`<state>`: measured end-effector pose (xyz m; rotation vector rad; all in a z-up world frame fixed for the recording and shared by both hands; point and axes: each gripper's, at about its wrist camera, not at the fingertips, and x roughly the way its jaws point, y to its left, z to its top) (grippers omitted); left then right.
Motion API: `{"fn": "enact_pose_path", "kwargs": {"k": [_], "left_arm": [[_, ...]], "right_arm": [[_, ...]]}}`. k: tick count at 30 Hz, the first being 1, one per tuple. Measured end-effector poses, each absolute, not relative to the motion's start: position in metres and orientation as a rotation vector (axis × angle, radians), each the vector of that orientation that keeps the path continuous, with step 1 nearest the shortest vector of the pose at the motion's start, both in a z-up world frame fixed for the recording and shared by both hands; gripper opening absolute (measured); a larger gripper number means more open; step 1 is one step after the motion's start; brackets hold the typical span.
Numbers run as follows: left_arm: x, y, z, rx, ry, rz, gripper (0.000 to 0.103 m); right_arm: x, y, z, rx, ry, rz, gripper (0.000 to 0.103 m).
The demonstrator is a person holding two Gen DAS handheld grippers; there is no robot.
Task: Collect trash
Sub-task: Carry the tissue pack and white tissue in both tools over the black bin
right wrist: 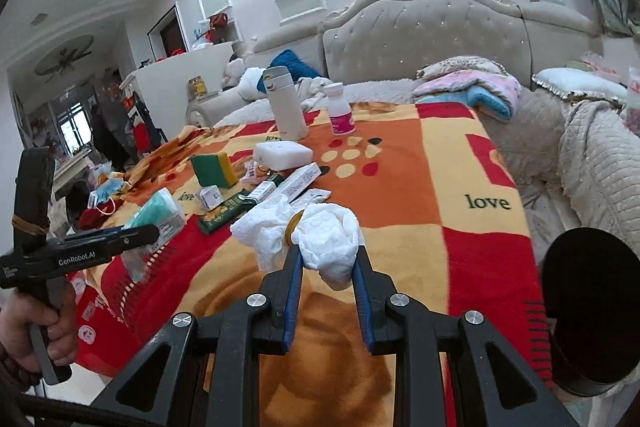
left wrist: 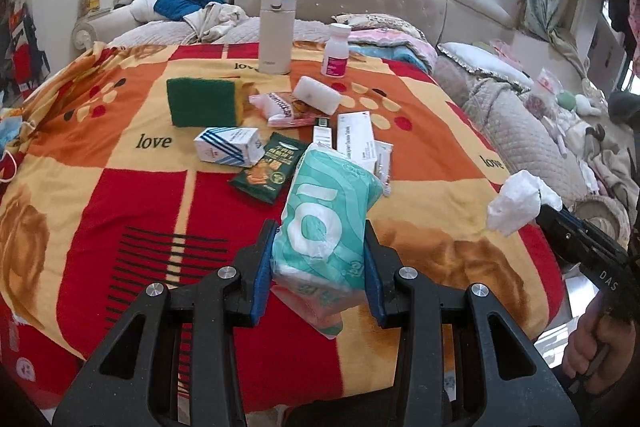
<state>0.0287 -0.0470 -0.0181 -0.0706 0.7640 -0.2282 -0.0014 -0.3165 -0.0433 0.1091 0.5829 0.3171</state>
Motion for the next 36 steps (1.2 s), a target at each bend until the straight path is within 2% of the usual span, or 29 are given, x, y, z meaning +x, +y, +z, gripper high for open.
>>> {"fn": "enact_pose_path", "kwargs": {"k": [36], "left_arm": [[0.034, -0.126, -0.016, 0.025, 0.770, -0.356, 0.037]], "right_arm": [[-0.047, -0.429, -0.029, 0.266, 0.486, -0.071, 0.023]]}}
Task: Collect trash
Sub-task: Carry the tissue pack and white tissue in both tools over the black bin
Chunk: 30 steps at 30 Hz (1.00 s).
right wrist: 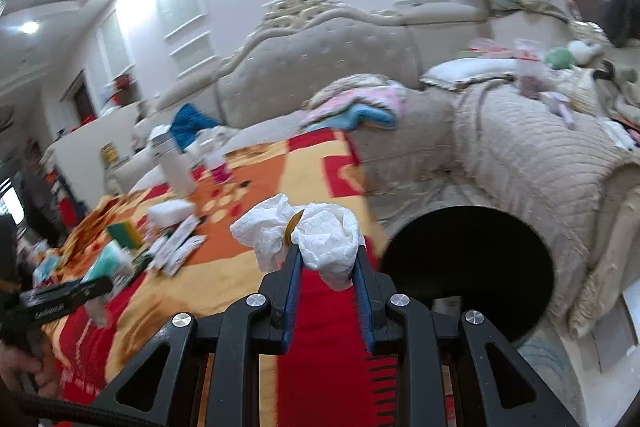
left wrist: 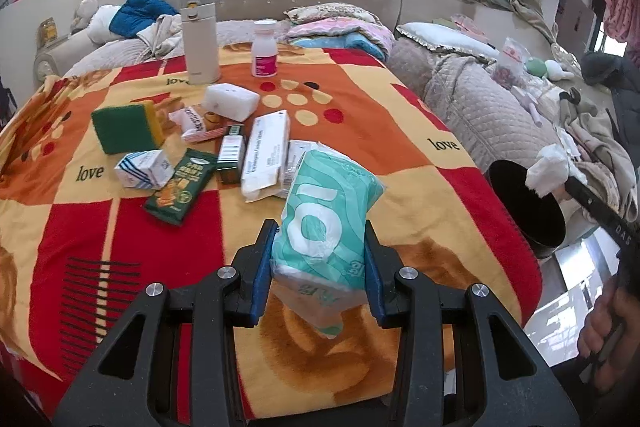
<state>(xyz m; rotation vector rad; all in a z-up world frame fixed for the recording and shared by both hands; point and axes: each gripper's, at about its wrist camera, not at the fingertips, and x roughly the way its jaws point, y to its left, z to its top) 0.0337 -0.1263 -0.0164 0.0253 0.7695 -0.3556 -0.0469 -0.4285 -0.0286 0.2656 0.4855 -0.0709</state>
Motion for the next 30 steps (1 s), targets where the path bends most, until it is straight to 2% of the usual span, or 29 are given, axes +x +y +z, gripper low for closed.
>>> {"fn": "enact_pose_path", "kwargs": {"k": [10, 22, 30], "left_arm": [[0.040, -0.164, -0.015, 0.075, 0.764, -0.411, 0.037], [0.045, -0.221, -0.024, 0.121, 0.767, -0.493, 0.037], [0.049, -0.283, -0.031, 0.157, 0.772, -0.604, 0.037]], "right_arm": [[-0.056, -0.463, -0.027, 0.300, 0.457, -0.252, 0.023], [-0.045, -0.501, -0.040, 0.319, 0.518, -0.396, 0.023], [-0.036, -0.508, -0.046, 0.338, 0.544, -0.450, 0.024]]}}
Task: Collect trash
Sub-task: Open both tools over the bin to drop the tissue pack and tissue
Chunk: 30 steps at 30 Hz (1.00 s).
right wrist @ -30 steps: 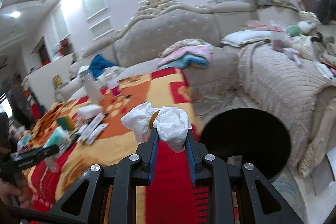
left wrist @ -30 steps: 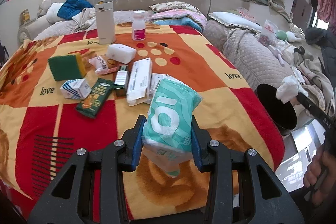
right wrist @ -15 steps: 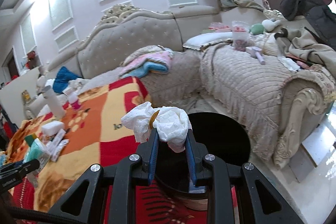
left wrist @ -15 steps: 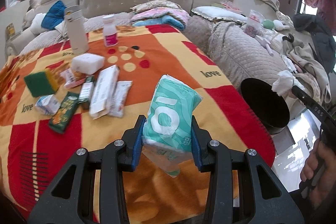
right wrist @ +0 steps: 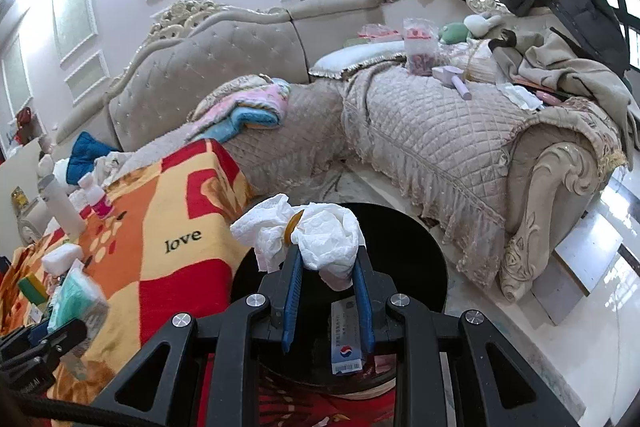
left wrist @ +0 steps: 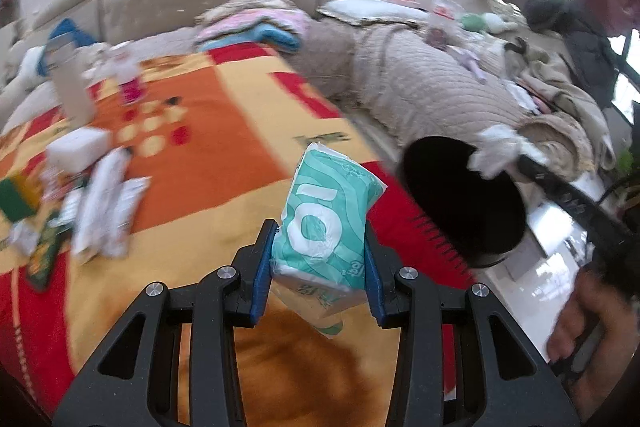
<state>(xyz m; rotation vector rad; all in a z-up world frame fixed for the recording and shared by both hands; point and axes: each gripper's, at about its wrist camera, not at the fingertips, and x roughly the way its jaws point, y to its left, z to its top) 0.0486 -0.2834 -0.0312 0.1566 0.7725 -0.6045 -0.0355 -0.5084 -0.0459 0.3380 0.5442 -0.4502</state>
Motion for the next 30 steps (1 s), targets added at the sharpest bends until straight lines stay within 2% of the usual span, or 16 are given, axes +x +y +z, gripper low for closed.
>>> {"fn": "enact_pose_path", "kwargs": {"k": [8, 10, 11, 12, 16, 17, 19, 20, 24, 30], "left_arm": [[0.066, -0.359, -0.022, 0.204, 0.759, -0.748, 0.038], [0.074, -0.375, -0.021, 0.219, 0.767, -0.778, 0.041], [0.077, -0.382, -0.020, 0.226, 0.767, -0.790, 0.042], [0.081, -0.390, -0.021, 0.244, 0.767, -0.797, 0.045], [0.088, -0.405, -0.028, 0.262, 0.798, -0.805, 0.047], [0.089, -0.406, -0.028, 0.252, 0.808, -0.814, 0.048], [0.087, -0.408, -0.028, 0.236, 0.810, -0.834, 0.059], [0.085, -0.408, -0.027, 0.236, 0.799, -0.840, 0.061], [0.078, -0.394, -0.025, 0.243, 0.790, -0.822, 0.062], [0.076, -0.327, -0.024, 0.224, 0.786, -0.715, 0.062]], "right_arm": [[-0.029, -0.523, -0.055, 0.406, 0.557, -0.480, 0.024], [-0.026, -0.530, -0.059, 0.432, 0.577, -0.490, 0.032], [-0.024, -0.533, -0.061, 0.448, 0.587, -0.491, 0.042], [-0.023, -0.537, -0.063, 0.468, 0.593, -0.489, 0.045], [-0.030, -0.546, -0.063, 0.501, 0.570, -0.517, 0.045], [-0.032, -0.547, -0.063, 0.504, 0.566, -0.529, 0.045], [-0.036, -0.550, -0.062, 0.520, 0.559, -0.554, 0.045], [-0.037, -0.551, -0.062, 0.526, 0.554, -0.561, 0.045], [-0.037, -0.550, -0.060, 0.514, 0.556, -0.567, 0.045], [-0.033, -0.533, -0.054, 0.462, 0.540, -0.540, 0.045]]}}
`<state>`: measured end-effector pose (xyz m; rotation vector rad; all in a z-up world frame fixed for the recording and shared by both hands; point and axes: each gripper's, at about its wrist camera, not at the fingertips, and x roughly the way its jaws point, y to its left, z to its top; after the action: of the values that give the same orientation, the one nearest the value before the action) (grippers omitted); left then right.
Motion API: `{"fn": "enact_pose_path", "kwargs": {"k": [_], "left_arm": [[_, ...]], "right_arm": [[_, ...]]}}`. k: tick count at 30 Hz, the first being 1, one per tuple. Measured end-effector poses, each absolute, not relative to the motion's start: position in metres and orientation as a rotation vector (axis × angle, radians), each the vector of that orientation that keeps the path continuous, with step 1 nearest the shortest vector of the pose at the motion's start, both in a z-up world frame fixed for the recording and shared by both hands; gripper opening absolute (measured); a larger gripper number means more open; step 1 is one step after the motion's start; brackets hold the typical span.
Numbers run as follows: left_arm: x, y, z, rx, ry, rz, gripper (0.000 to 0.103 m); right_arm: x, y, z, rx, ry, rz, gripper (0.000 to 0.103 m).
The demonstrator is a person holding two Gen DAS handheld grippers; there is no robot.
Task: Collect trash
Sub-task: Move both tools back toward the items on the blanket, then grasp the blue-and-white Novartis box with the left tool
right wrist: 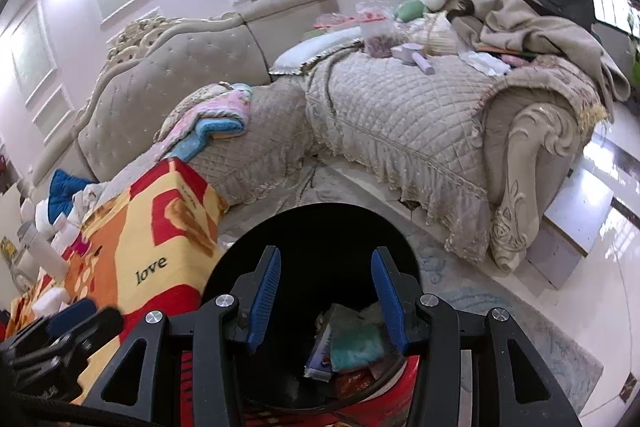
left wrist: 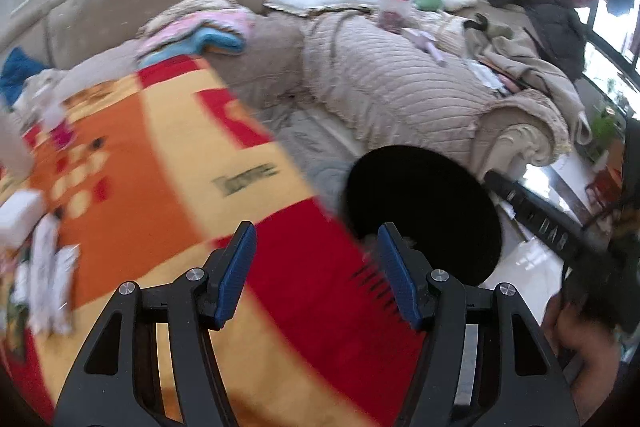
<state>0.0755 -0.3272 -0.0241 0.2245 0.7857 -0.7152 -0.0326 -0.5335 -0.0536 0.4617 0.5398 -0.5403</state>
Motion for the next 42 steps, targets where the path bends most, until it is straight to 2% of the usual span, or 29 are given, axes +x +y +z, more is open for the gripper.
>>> {"fn": "enact_pose_path", "kwargs": {"k": [13, 20, 30, 42], "left_arm": [[0.086, -0.090, -0.046, 0.123, 0.804, -0.329, 0.062], [0.133, 0.018, -0.057, -0.048, 0.849, -0.165, 0.063], [0.190, 0.033, -0.043, -0.336, 0.893, -0.160, 0.063], [0.199, 0.025, -0.065, -0.312, 0.986, 0.016, 0.064]], "right_arm": [[0.017, -0.407, -0.051, 0.184, 0.594, -0.219, 0.046], [0.041, -0.341, -0.065, 0.052, 0.639, -0.089, 0.046], [0.051, -0.345, -0.073, 0.080, 0.673, -0.088, 0.046], [0.055, -0.342, -0.071, 0.078, 0.655, -0.054, 0.046]]}}
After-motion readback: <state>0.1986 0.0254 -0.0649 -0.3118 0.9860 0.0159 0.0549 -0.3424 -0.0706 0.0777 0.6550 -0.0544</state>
